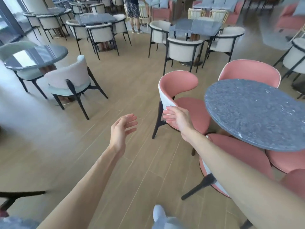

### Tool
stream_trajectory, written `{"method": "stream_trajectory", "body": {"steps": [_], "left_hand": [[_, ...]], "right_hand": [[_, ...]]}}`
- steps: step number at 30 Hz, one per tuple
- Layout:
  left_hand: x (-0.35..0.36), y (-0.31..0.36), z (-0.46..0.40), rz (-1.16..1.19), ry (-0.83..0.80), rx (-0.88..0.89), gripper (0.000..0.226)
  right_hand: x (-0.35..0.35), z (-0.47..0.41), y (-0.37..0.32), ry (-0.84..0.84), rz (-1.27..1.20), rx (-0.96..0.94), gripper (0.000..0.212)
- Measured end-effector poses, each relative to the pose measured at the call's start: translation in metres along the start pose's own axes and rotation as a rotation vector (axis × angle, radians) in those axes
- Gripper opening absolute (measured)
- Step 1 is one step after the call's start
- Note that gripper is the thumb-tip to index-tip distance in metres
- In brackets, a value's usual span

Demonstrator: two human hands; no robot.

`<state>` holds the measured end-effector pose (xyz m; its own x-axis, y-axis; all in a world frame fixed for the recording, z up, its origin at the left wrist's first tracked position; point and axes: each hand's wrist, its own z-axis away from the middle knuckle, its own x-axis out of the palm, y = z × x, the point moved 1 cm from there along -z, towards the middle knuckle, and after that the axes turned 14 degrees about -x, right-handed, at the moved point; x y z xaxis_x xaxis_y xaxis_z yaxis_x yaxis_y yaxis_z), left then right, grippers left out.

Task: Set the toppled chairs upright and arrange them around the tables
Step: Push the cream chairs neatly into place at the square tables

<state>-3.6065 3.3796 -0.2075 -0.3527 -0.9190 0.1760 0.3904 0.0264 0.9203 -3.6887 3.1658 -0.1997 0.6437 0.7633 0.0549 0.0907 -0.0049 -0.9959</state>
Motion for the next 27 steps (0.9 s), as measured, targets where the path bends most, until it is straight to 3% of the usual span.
{"method": "stream_trajectory", "body": {"steps": [6, 18, 27], "left_hand": [[-0.035, 0.028, -0.129, -0.046, -0.011, -0.021, 0.028], [-0.142, 0.168, -0.395, -0.119, 0.010, -0.029, 0.029], [-0.174, 0.277, -0.662, -0.186, -0.088, 0.050, 0.027]], "right_hand": [[0.059, -0.114, 0.029, 0.070, 0.014, -0.009, 0.018], [0.233, -0.356, 0.048, 0.092, 0.006, -0.011, 0.018], [0.350, -0.548, 0.075, 0.409, 0.053, -0.059, 0.020]]}}
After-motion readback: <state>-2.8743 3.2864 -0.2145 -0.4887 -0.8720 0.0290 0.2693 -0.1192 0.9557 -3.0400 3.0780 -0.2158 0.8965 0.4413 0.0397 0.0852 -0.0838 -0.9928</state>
